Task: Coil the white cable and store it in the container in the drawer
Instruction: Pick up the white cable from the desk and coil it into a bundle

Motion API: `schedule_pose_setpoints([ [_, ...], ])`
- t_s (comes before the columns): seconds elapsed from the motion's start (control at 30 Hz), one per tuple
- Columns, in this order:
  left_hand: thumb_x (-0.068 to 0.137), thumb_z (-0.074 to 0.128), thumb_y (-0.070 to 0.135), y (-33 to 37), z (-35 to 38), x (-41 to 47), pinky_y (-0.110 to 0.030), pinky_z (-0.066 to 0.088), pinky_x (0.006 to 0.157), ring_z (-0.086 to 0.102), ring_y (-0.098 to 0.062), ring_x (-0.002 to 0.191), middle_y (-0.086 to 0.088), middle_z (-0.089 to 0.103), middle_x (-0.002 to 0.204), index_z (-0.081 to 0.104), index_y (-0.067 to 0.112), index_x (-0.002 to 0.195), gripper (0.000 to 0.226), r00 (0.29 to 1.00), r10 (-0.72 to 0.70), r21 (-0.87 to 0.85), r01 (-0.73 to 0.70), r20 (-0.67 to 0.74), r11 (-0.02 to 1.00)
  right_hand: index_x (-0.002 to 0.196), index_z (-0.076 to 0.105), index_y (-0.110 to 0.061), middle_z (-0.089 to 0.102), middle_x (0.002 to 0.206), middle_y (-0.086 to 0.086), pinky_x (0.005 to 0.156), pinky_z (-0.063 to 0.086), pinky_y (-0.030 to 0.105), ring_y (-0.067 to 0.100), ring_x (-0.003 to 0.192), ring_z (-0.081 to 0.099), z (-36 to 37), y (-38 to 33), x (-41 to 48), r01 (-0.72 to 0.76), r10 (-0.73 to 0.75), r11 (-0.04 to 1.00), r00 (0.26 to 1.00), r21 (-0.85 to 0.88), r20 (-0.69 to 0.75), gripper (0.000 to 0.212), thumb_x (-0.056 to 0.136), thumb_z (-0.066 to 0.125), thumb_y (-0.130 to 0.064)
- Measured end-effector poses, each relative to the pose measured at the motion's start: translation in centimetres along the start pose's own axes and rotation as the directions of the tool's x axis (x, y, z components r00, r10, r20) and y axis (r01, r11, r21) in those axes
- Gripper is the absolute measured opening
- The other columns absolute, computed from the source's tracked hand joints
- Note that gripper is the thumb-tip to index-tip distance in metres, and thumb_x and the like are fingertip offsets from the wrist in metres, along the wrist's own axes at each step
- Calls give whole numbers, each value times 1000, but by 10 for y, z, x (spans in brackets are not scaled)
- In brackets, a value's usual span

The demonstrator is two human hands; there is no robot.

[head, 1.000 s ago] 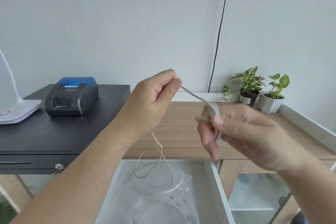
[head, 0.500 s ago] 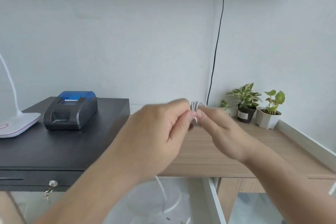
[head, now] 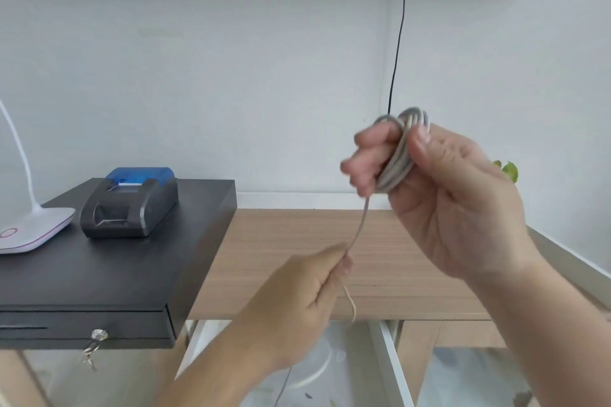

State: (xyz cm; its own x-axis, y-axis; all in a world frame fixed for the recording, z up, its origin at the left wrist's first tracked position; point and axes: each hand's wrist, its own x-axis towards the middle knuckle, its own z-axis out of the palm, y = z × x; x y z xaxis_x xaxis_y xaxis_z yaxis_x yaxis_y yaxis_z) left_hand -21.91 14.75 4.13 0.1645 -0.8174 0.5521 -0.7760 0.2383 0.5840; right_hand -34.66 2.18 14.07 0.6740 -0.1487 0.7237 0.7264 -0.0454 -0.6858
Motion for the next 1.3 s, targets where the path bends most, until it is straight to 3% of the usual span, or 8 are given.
schedule_pose_setpoints([
  [0.13,107,30,49,25,-1,-6,-46,40,56,43,-25,55,-10,42,63,37,21,76,42,1000,-11,87,11,0,996,117,61,5,75,107,17,87,53,34,29,98,69,-21,9,23,-51,28,969,995,-240,-101,37,106,34,-17],
  [0.3,104,42,43,53,-49,8,-28,31,44,39,-14,45,9,43,52,33,32,67,40,986,107,341,-59,-125,938,107,70,-16,76,98,-3,86,52,25,16,94,69,-35,32,-2,-250,241,722,965,-645,-104,34,109,37,-15],
  [0.37,102,47,40,52,-65,16,-24,32,46,39,-12,46,14,46,52,43,28,67,37,978,139,382,-71,-154,922,91,72,-30,74,85,-8,78,47,15,9,82,66,-30,34,-19,-296,354,705,934,-645,-43,41,108,38,-13],
  [0.53,99,52,52,24,-72,28,-30,32,52,33,-13,51,-1,37,55,52,16,74,44,990,82,226,-53,-119,973,91,71,1,75,76,10,73,50,27,20,71,63,-7,30,-50,-404,511,808,843,-428,170,33,100,43,-16],
  [0.73,101,29,68,0,-30,10,-42,49,60,56,-23,61,-5,55,65,55,17,81,61,999,28,107,-23,-41,994,76,66,2,61,55,15,65,46,27,22,58,55,5,6,-42,-278,262,959,942,51,208,38,95,53,-28],
  [0.83,103,25,64,-1,-7,-2,-38,42,53,47,-17,52,-6,50,63,47,25,80,50,999,1,139,5,-39,990,77,61,4,63,61,12,68,48,24,20,61,56,3,-4,-25,-154,127,979,974,134,190,37,96,47,-24],
  [1.17,102,18,57,56,-9,-14,-31,36,50,48,-20,57,6,46,63,31,34,75,37,997,27,311,-6,-66,950,110,63,3,76,97,17,81,53,28,24,88,65,-15,31,-10,-233,185,924,967,-303,-177,43,104,37,-29],
  [1.3,102,28,53,69,-38,-8,-23,27,43,43,-13,47,14,50,58,54,40,85,33,995,58,357,-26,-79,934,97,70,-23,72,87,-11,71,43,4,-4,78,60,-13,39,-35,-331,316,779,941,-533,-122,38,109,37,-11],
])
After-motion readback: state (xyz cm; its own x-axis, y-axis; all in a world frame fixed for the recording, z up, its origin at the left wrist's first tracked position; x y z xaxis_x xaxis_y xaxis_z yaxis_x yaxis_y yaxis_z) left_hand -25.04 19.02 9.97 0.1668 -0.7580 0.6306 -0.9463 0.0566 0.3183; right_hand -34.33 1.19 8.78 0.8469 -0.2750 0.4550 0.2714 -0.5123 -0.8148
